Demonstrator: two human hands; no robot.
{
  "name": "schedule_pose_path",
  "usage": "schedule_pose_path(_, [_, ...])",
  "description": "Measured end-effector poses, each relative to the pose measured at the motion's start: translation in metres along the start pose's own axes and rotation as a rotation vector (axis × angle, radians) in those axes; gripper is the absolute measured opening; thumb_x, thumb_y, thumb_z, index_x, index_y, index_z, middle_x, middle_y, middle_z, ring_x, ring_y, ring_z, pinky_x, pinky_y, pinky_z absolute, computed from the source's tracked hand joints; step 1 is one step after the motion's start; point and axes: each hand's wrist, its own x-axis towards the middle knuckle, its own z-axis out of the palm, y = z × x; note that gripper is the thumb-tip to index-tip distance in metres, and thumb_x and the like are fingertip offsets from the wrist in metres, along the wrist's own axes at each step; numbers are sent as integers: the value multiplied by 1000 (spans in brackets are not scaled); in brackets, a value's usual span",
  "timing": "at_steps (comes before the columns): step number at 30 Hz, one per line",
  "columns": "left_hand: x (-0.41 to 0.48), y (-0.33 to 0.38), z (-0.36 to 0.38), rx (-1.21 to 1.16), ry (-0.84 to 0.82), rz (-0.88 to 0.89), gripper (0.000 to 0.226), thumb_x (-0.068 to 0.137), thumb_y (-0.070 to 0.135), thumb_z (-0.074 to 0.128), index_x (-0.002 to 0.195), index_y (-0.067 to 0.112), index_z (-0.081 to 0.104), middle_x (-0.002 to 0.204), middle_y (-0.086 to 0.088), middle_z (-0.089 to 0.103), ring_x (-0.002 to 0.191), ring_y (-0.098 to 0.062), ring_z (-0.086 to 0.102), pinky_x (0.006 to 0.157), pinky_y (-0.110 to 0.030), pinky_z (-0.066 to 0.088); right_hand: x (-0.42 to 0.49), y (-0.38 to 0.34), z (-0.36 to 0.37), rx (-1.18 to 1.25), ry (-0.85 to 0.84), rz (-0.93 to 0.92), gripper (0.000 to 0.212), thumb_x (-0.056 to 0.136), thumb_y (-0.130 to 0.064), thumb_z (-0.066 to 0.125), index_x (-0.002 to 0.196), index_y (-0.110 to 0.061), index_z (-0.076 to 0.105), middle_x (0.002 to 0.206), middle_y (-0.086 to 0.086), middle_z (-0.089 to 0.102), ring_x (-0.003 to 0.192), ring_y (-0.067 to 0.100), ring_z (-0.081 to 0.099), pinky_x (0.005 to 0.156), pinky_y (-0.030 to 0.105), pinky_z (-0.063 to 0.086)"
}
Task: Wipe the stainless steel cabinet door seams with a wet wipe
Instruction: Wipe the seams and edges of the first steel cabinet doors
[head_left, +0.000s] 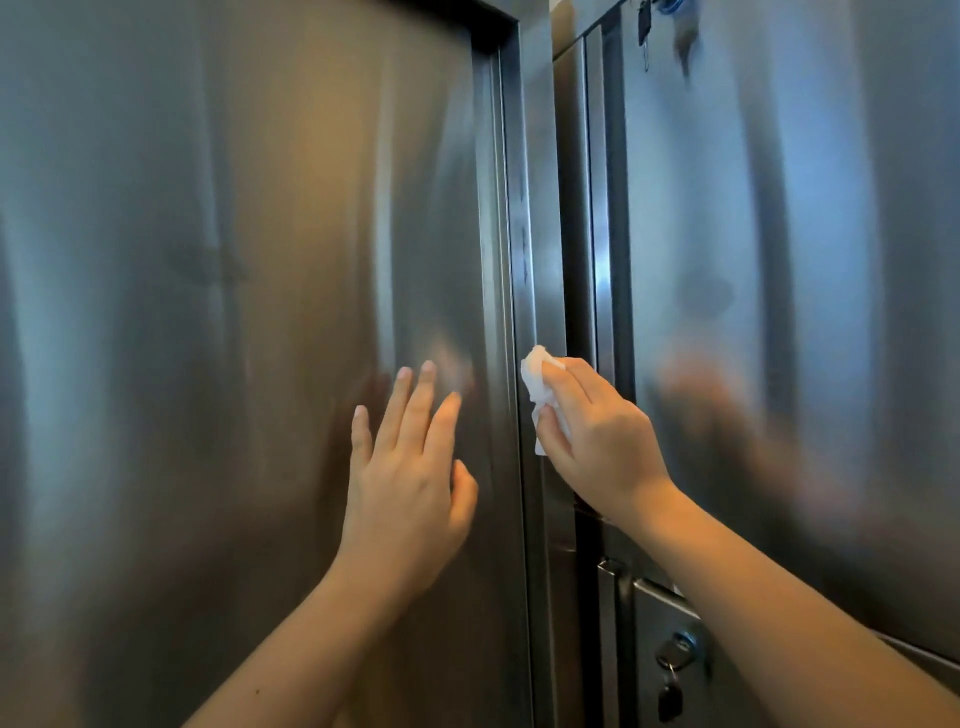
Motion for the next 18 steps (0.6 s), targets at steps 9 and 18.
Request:
schedule_pose_path(9, [54,-14,-2,132,92,62,49,76,20,54,121,1,57,140,-19,42,131,-37,34,99,-57,14,47,19,30,59,65,-68,36,80,-4,54,115,3,60,101,13,65,76,30,64,50,32,52])
schedule_pose_path(18, [99,-56,-8,198,190,33,53,83,14,50,134,2,45,149,-15,29,140,-31,19,107,-49,7,104,8,72,53,61,-22,47,89,-9,52,135,-2,45,142,12,43,128,29,44,95,46,46])
